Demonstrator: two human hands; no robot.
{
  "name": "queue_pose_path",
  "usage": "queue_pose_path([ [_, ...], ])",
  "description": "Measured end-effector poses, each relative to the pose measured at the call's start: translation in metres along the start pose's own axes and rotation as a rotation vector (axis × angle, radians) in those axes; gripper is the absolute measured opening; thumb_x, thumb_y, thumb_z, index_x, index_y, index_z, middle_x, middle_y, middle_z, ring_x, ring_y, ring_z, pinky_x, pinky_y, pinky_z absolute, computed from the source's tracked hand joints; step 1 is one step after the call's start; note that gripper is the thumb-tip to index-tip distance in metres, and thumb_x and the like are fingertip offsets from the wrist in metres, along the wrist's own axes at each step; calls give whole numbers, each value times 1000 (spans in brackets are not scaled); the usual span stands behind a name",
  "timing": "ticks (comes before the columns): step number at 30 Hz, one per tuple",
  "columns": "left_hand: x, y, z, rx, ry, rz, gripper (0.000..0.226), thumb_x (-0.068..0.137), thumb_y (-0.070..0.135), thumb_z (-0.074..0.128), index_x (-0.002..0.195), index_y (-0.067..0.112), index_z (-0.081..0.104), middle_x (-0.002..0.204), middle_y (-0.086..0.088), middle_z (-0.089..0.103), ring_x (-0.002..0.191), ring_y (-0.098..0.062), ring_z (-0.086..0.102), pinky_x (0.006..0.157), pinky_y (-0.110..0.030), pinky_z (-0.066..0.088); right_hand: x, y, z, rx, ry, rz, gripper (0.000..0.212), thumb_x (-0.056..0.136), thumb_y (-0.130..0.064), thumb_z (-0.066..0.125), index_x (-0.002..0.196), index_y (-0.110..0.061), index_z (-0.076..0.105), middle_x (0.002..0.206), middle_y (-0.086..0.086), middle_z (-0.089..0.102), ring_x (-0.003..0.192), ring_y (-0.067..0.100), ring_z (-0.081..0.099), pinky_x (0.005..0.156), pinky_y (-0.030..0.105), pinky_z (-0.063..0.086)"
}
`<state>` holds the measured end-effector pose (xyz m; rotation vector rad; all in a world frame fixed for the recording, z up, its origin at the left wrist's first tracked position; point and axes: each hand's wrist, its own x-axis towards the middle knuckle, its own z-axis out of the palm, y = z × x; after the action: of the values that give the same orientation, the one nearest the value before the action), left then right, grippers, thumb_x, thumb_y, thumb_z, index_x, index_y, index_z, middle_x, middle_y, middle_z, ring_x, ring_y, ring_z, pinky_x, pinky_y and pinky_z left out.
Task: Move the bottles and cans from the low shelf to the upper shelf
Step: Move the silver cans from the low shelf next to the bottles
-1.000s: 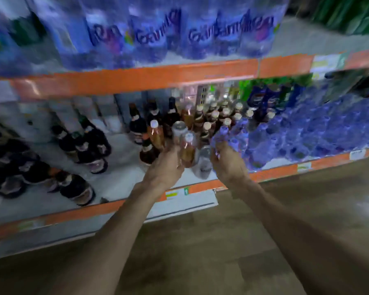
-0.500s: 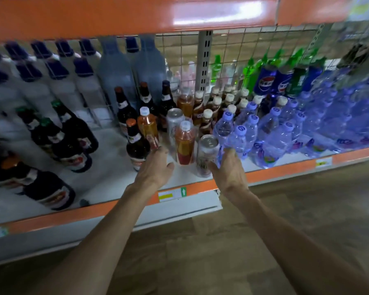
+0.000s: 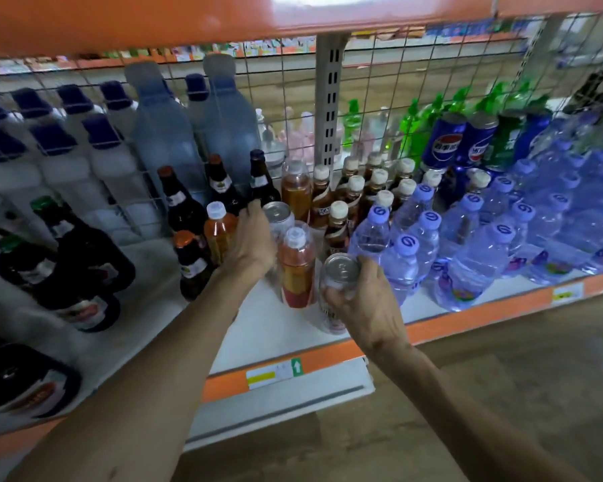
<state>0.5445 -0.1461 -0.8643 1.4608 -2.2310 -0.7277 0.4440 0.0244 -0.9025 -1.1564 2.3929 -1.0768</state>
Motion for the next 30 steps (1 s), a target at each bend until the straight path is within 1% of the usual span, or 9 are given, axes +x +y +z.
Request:
queue_pose_path([
  [4,31,2,3,36,-66,3,71,89,0,59,152,14,27,150,-15,39,136,-34,40,112,-41,34,1,5,3,67,23,-41,48,81,-47,65,119,-25,44,111,-5,52,103,15,50,81,34,44],
  [7,45,-3,15,-18,-128,42,66,90,8,62,148,22,36,149,-9,43,134,-29,44,112,-47,37,-5,7,4,72,51,-76,50,82,-50,63,123,-31,42,112,-10,51,104,13,51,80,37,47],
  [9,51,-7,19,-48,-126,41,57,86,15,68,138,21,45,137,-6,54,125,-28,52,107,-48,43,-8,9,5,73,57,-99,53,83,-51,63,127,-29,41,116,-10,50,108,13,51,82,37,48],
  [13,48,-8,15,-24,-150,19,35,84,21,69,116,18,56,115,-1,61,103,-22,58,91,-41,50,-7,10,8,56,53,-89,55,83,-47,65,129,-26,41,118,-7,51,111,15,50,83,36,47],
  [17,34,-3,6,-155,-13,37,12,82,26,67,93,22,63,94,2,67,88,-19,64,72,-29,47,-7,4,8,65,33,-65,50,84,-41,67,125,-26,43,118,-5,51,109,15,50,82,33,45],
  [21,16,18,-23,-251,130,76,37,77,7,73,107,20,55,105,1,60,93,-16,57,78,-26,42,-7,-1,4,107,5,11,50,82,-35,70,125,-27,45,118,-6,54,108,15,53,82,27,41],
  [25,-3,37,-58,-329,195,141,46,68,27,75,110,25,57,108,1,64,98,-21,63,86,-45,55,-13,-15,-12,76,-54,89,46,82,-41,68,121,-29,47,114,-2,64,98,21,62,84,39,52],
  [28,-29,46,-83,-298,230,179,54,72,22,81,119,28,54,117,5,62,105,-17,61,93,-41,52,-17,-35,-27,59,-32,71,44,83,-45,66,120,-30,47,108,-9,65,96,20,63,80,34,50],
  [30,-44,47,-95,-315,253,208,54,75,22,80,121,29,53,119,5,62,106,-16,61,94,-39,51,-19,-53,-39,54,-14,45,44,82,-49,65,118,-30,49,110,-6,67,98,22,64,80,35,51],
])
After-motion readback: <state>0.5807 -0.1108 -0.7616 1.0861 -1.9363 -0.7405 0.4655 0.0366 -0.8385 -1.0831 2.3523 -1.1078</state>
